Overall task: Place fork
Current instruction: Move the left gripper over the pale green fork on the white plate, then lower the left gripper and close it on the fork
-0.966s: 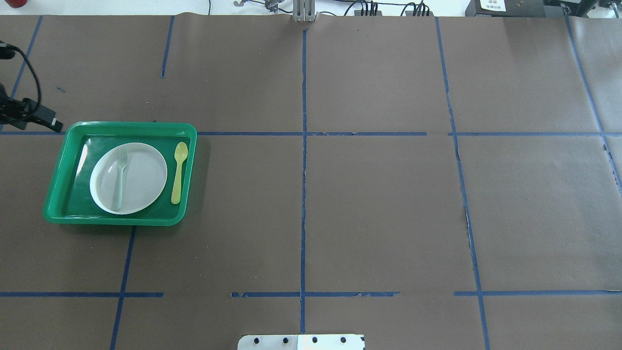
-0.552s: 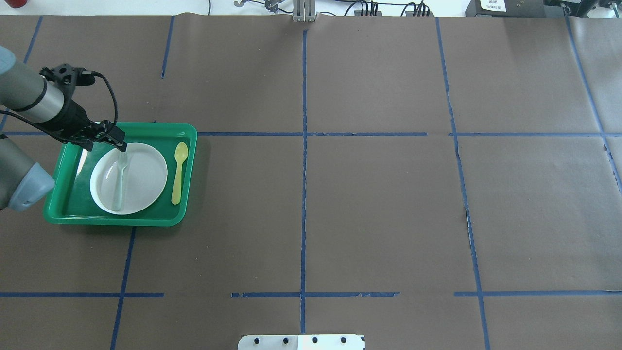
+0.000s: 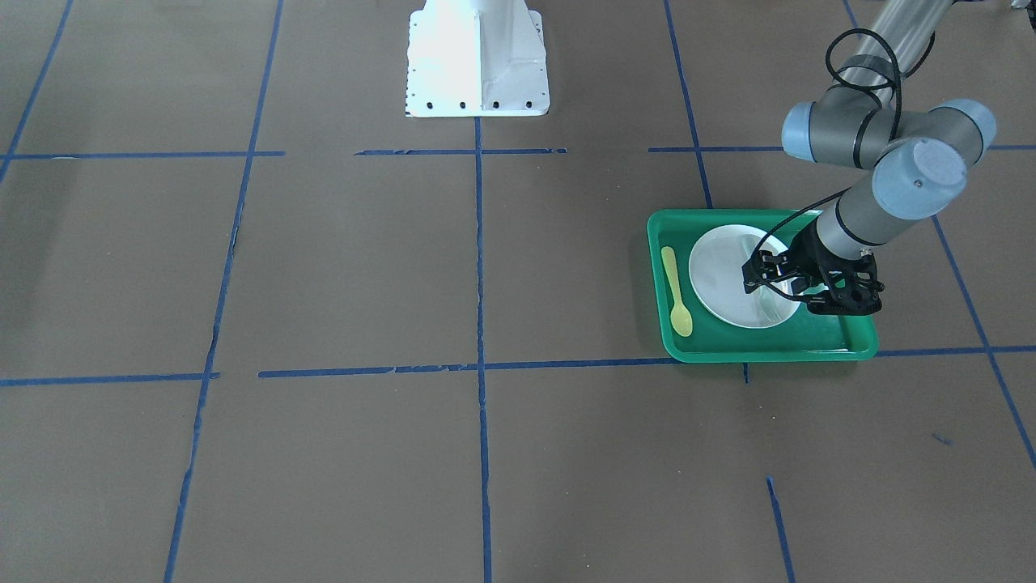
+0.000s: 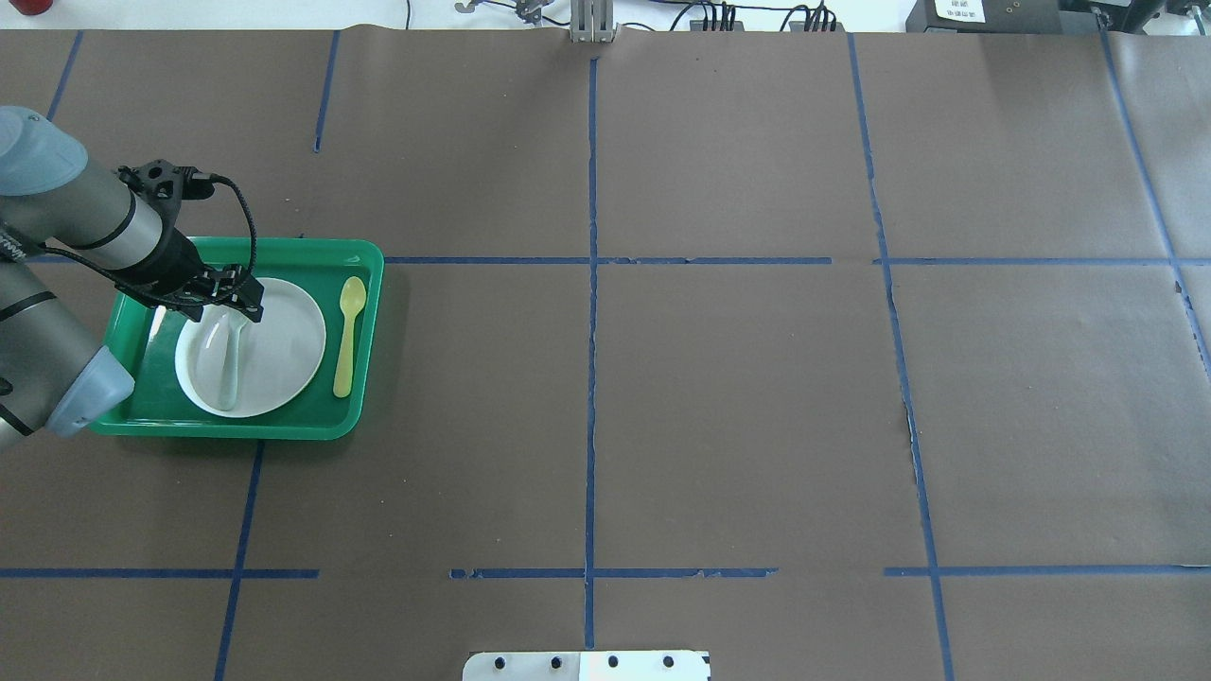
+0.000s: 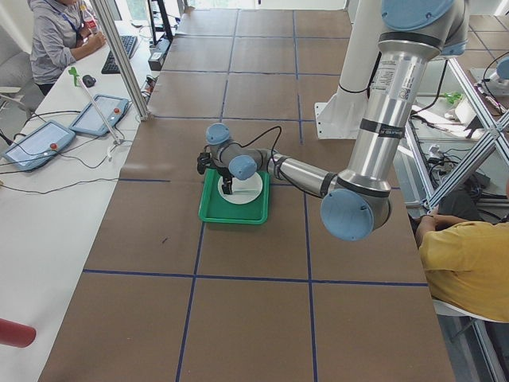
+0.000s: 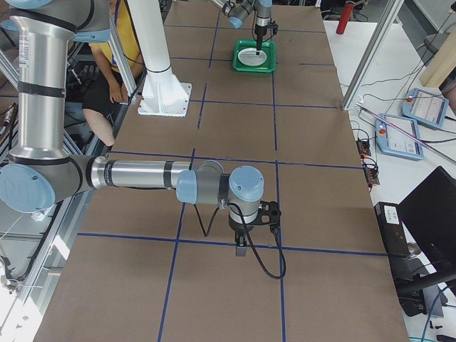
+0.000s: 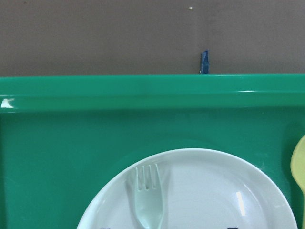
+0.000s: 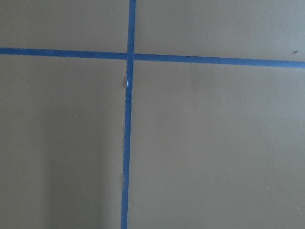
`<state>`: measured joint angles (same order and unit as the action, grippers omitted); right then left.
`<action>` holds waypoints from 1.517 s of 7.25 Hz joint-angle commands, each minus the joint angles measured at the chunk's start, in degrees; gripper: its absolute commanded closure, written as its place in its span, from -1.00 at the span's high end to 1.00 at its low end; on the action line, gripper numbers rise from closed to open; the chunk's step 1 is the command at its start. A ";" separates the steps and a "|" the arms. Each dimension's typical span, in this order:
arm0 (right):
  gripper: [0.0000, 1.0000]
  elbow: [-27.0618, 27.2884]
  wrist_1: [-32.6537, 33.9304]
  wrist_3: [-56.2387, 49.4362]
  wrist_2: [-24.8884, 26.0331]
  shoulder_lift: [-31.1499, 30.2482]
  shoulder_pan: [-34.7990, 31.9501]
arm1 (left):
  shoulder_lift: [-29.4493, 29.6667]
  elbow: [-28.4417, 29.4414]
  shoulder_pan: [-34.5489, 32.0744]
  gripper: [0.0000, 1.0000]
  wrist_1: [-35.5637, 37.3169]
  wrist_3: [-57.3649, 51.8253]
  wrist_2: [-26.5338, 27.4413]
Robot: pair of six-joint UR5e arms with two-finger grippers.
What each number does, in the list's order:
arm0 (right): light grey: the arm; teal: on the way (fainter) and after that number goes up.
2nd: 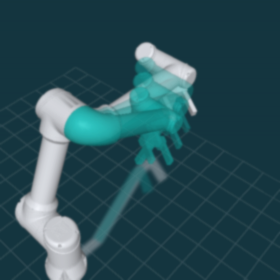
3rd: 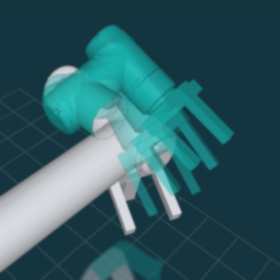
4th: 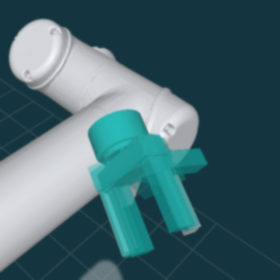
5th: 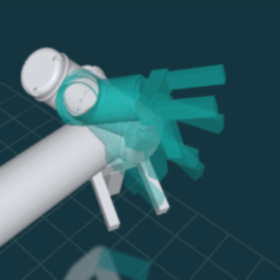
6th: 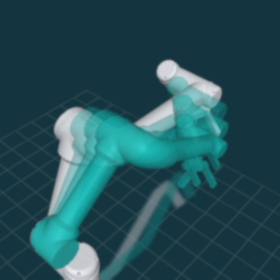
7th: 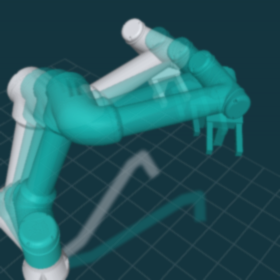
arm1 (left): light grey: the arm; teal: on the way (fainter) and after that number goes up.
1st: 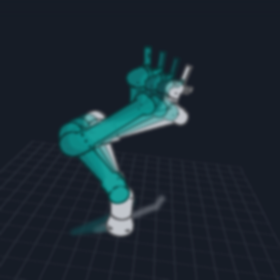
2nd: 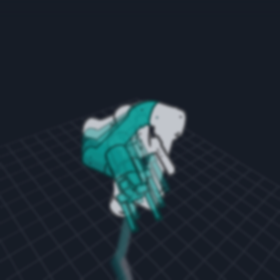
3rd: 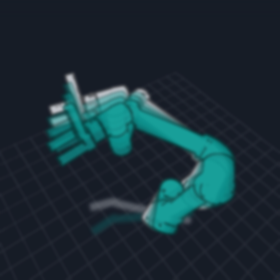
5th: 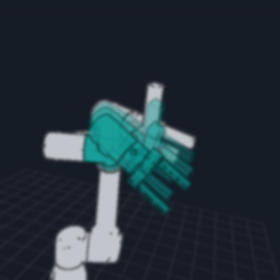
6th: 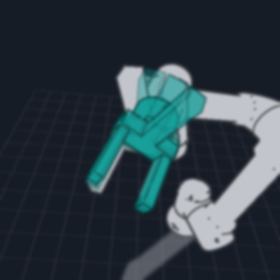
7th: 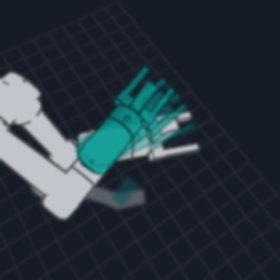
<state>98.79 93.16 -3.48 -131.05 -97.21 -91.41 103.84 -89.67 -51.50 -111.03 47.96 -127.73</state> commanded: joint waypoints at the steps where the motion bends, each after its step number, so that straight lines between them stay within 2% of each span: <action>1: 1.00 0.00 0.00 -0.04 0.00 0.00 0.00 | -0.39 0.63 0.17 0.49 0.02 0.12 0.38; 10: 1.00 0.00 0.00 -0.04 0.00 0.00 0.00 | -0.39 1.34 2.54 0.29 0.11 1.88 -0.23; 11: 1.00 0.00 0.00 0.05 0.00 0.00 0.00 | -0.39 1.25 2.54 -0.05 0.02 1.79 -0.23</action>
<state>98.79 93.16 -3.50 -131.05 -97.21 -91.41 103.45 -88.48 -49.12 -110.93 49.80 -127.96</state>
